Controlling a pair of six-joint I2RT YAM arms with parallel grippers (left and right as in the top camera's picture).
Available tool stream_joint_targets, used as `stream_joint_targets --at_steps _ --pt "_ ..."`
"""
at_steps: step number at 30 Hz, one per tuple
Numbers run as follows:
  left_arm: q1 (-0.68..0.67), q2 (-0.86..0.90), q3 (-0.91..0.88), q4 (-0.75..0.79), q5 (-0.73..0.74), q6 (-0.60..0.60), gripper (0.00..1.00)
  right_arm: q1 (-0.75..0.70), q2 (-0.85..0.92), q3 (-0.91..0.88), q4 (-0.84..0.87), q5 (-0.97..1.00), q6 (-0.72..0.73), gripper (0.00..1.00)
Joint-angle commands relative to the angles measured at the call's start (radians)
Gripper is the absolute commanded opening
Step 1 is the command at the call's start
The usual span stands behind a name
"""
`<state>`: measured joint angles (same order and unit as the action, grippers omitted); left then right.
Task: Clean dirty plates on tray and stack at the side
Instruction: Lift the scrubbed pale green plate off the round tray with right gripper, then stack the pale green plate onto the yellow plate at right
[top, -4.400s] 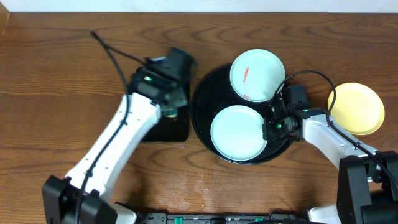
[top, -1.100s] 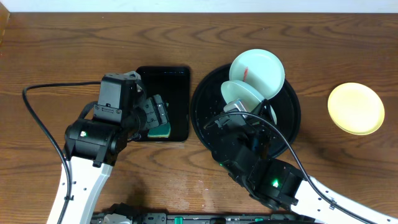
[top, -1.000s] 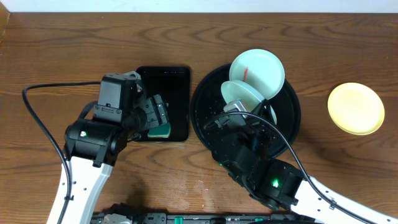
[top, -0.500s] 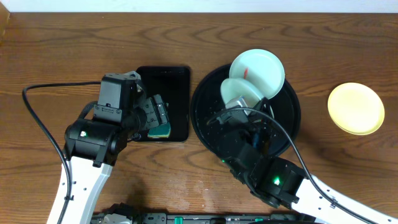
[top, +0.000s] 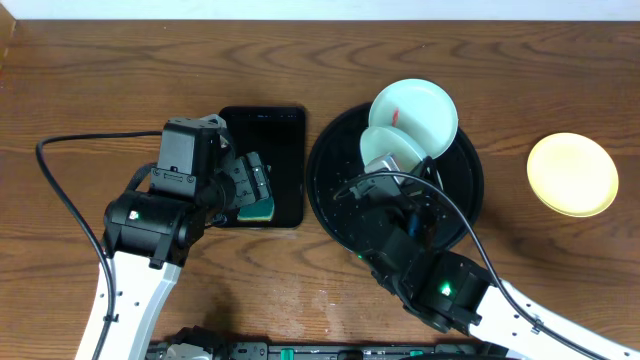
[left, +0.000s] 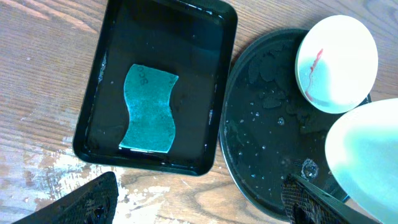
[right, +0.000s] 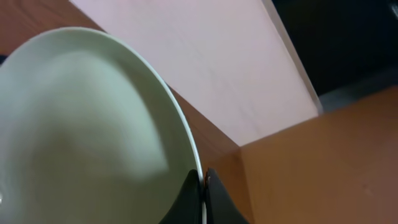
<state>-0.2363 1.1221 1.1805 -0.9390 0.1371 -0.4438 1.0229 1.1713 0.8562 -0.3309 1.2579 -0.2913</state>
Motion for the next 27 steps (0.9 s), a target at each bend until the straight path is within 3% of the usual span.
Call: stream_joint_targets --at_steps 1,3,6,8,11,13,20,23,24,27 --pt "0.005 0.001 0.018 -0.003 0.009 0.010 0.85 -0.011 -0.006 0.015 0.002 0.003 0.065 0.01" --pt "0.005 0.001 0.018 -0.003 0.009 0.010 0.85 -0.012 -0.006 0.015 0.007 0.031 -0.048 0.01" --pt "0.005 0.001 0.018 -0.003 0.009 0.010 0.85 -0.027 -0.006 0.015 0.050 0.024 0.051 0.01" --pt "0.005 0.001 0.018 -0.003 0.009 0.010 0.85 -0.020 -0.006 0.015 0.026 -0.005 -0.036 0.01" --pt "0.005 0.001 0.018 -0.003 0.009 0.010 0.85 -0.032 -0.006 0.015 0.027 0.022 0.087 0.01" --pt "0.005 0.001 0.018 -0.003 0.009 0.010 0.85 -0.023 -0.006 0.015 -0.011 -0.074 0.077 0.01" --pt "0.005 0.001 0.018 -0.003 0.009 0.010 0.85 -0.059 -0.006 0.015 -0.098 -0.100 0.224 0.01" --pt "0.005 0.001 0.018 -0.003 0.009 0.010 0.85 -0.133 -0.006 0.015 -0.211 -0.195 0.489 0.01" --pt "0.005 0.001 0.018 -0.003 0.009 0.010 0.85 -0.212 -0.006 0.015 -0.270 -0.352 0.616 0.01" --pt "0.005 0.001 0.018 -0.003 0.009 0.010 0.85 -0.343 -0.006 0.015 -0.301 -0.518 0.724 0.01"
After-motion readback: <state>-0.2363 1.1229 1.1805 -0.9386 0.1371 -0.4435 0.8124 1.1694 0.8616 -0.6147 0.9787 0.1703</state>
